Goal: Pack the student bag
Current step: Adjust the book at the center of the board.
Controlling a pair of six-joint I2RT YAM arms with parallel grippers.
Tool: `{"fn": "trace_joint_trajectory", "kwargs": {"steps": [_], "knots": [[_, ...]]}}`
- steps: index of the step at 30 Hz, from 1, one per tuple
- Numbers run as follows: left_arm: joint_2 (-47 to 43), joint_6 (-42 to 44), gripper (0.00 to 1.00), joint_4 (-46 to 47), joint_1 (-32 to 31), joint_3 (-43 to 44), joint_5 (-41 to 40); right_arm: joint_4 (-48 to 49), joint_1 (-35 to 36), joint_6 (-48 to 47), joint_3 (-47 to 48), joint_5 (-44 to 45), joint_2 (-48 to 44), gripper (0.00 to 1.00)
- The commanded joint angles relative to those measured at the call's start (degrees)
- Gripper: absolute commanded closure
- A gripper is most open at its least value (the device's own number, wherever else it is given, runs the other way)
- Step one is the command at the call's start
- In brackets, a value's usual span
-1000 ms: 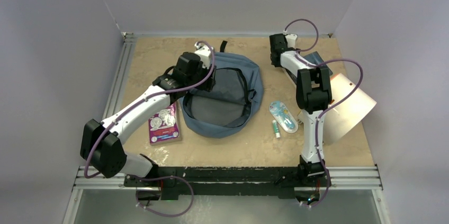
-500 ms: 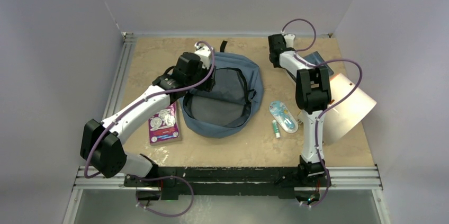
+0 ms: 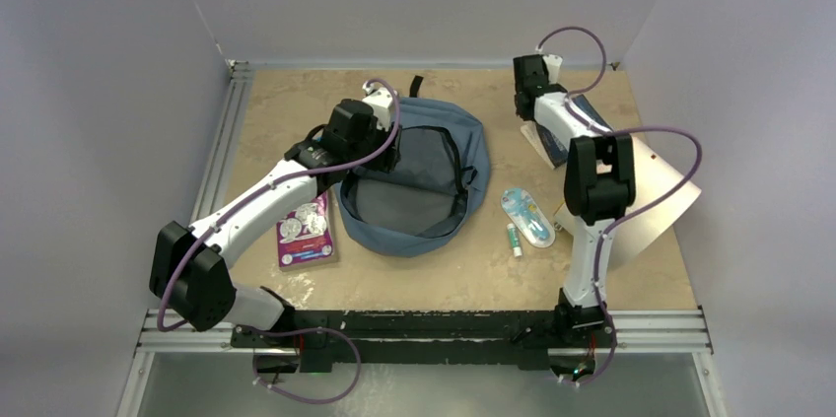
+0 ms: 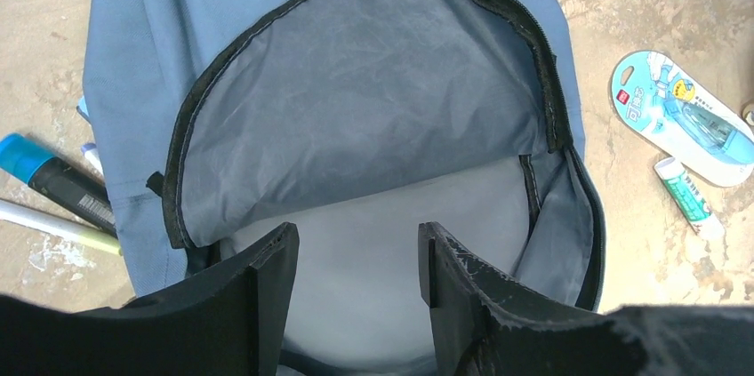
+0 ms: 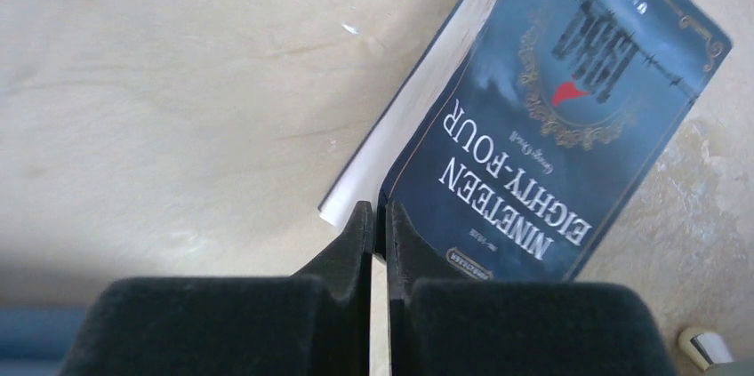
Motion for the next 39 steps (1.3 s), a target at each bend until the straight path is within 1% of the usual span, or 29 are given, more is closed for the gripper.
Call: {"fn": "trace_joint_trajectory", "kwargs": {"steps": [1, 3, 9, 14, 18, 24, 27, 30, 33, 36, 39], "knots": [[-1.5, -0.9, 0.49, 3.0, 0.4, -0.4, 2.1, 2.7, 0.5, 3.6, -0.8, -8.7, -9.1, 1.00], [-2.4, -1.9, 0.48, 4.8, 0.4, -1.2, 4.5, 3.1, 0.5, 4.4, -1.7, -10.4, -11.3, 1.00], [-5.2, -8.9, 0.34, 14.2, 0.4, -5.9, 12.9, 4.3, 0.4, 6.9, -4.0, -14.4, -16.5, 1.00], [-4.9, -17.2, 0.29, 22.8, 0.5, -8.7, 17.7, 5.7, 0.4, 10.3, -4.2, -13.6, -21.8, 1.00], [-4.6, -22.9, 0.28, 28.4, 0.4, -9.3, 20.1, 8.6, 0.5, 13.4, -3.7, -15.1, -27.2, 1.00], [-4.4, -25.7, 0.27, 29.5, 0.4, -8.9, 20.4, 9.8, 0.4, 15.8, 0.9, -17.9, -30.8, 1.00], [-5.2, -27.0, 0.26, 30.1, 0.3, -9.9, 20.2, 11.8, 0.4, 18.1, 1.4, -20.2, -32.0, 1.00], [-5.4, -29.1, 0.25, 31.6, 0.4, -11.2, 19.5, 14.7, 0.5, 22.7, -0.9, -26.1, -33.4, 1.00], [-5.2, -31.3, 0.25, 33.1, 0.4, -12.8, 19.7, 18.5, 0.6, 26.4, -6.1, -32.1, -34.9, 1.00], [-5.4, -32.5, 0.25, 33.7, 0.3, -14.2, 19.9, 20.5, 1.2, 27.9, -9.4, -37.6, -34.5, 1.00], [-6.5, -32.7, 0.24, 33.8, 0.4, -16.0, 19.6, 21.1, 3.5, 26.9, -11.5, -40.3, -33.3, 1.00]]}}
